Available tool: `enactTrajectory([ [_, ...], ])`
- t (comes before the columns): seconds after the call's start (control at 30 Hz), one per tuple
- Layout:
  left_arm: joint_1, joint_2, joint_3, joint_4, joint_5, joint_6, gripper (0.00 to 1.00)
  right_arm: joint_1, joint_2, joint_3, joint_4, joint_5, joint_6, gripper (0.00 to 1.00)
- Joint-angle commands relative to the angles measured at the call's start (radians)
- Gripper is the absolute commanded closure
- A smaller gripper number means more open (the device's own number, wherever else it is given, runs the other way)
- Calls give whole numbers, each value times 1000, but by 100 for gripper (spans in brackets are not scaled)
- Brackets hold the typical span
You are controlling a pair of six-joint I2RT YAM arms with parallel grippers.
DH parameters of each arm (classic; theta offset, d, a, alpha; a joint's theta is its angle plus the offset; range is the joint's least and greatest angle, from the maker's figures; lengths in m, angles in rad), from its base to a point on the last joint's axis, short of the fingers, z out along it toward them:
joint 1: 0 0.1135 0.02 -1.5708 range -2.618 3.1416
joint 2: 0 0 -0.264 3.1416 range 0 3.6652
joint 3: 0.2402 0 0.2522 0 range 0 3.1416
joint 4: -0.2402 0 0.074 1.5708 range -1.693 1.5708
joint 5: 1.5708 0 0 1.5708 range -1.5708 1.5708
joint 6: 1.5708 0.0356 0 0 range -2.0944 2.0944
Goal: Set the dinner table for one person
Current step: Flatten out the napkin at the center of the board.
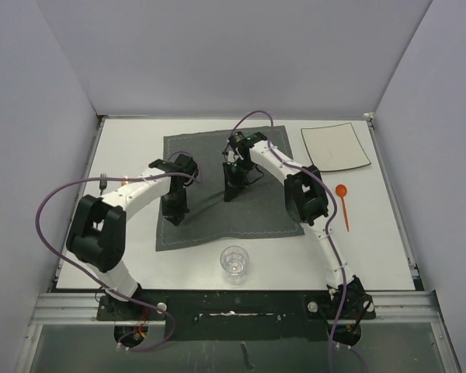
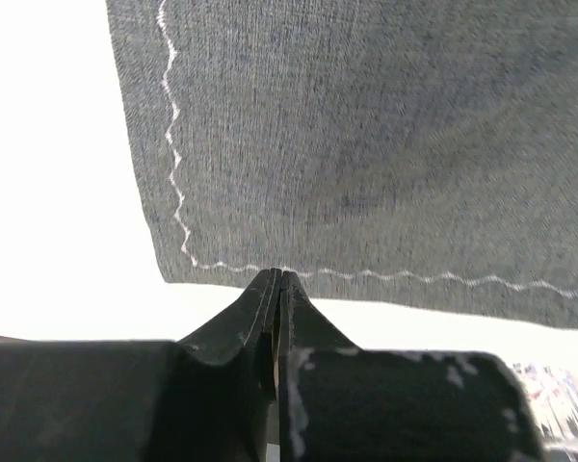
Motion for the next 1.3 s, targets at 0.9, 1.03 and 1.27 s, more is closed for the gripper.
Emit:
enactTrajectory([
  [0.9, 141, 413, 558, 16, 55, 3, 100, -165, -449, -376, -4, 224, -53, 100],
  [1.03, 162, 449, 606, 9, 63, 12, 100, -224, -447, -410, 19, 241, -68, 100],
  [1.27, 196, 485, 650, 4, 82, 21, 100, -260, -383, -396, 44, 295, -92, 100],
])
